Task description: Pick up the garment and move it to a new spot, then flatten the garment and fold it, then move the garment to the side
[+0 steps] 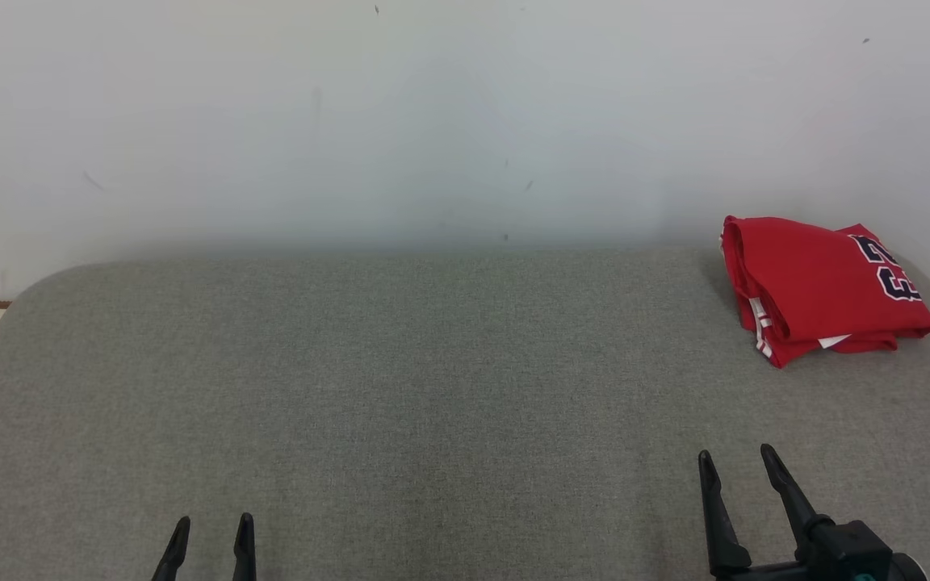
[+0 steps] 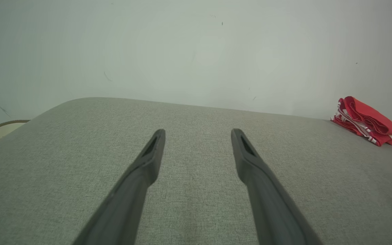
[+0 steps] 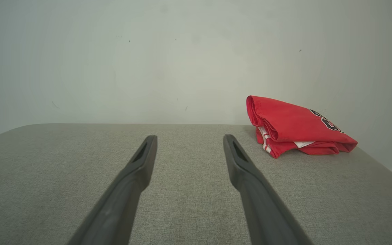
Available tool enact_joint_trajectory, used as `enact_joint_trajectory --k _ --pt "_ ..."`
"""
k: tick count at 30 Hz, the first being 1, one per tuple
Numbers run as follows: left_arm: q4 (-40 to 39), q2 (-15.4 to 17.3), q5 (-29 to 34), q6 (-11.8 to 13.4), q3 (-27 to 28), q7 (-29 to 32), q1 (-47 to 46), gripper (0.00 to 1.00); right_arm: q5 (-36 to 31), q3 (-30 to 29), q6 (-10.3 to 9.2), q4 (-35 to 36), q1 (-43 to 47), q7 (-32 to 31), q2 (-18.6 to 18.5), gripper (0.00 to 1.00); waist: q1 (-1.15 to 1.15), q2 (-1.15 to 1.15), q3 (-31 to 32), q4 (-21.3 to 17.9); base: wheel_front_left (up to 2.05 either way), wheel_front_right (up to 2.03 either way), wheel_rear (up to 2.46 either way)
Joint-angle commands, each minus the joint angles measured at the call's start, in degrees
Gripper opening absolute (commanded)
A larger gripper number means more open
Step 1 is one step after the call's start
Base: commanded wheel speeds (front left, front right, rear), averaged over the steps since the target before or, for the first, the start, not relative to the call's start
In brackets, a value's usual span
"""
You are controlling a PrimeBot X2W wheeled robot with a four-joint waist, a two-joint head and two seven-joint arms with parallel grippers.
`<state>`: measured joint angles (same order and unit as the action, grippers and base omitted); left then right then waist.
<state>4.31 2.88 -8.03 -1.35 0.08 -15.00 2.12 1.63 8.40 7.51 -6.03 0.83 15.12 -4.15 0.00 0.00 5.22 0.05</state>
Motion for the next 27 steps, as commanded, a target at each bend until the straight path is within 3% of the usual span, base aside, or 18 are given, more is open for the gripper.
enact_joint_trajectory --k 1,14,15,19,27 --pt "0.1 0.05 0.15 -0.03 0.32 -0.19 -0.11 1.0 -0.31 0.04 -0.05 0.0 0.46 0.06 0.15 1.0 0.0 0.0 0.01 -0.02 0.0 0.0 0.0" --pt "-0.51 0.04 0.17 -0.45 0.34 -0.19 0.45 1.0 -0.5 -0.43 -0.05 -0.22 0.33 0.06 0.37 1.0 0.0 0.0 -0.01 -0.14 0.0 0.0 0.0" --pt "-0.17 -0.02 -0.04 -0.13 0.24 0.02 0.12 0.0 -0.11 -0.35 0.0 -0.53 0.05 0.0 0.2 0.0 0.0 0.0 -0.01 -0.14 0.0 0.0 0.0" --pt "2.07 -0.11 -0.91 -0.16 0.28 0.67 0.33 0.0 0.91 -0.3 0.01 -2.21 1.06 -0.19 0.19 0.0 0.0 0.0 -0.05 -0.15 0.0 0.0 0.0" --pt "3.66 -0.09 -10.09 -0.82 0.99 2.86 -1.44 0.0 11.38 -1.53 0.01 -3.62 -0.7 -2.4 -0.17 0.0 0.0 0.0 -0.43 -0.14 0.0 0.0 0.0"
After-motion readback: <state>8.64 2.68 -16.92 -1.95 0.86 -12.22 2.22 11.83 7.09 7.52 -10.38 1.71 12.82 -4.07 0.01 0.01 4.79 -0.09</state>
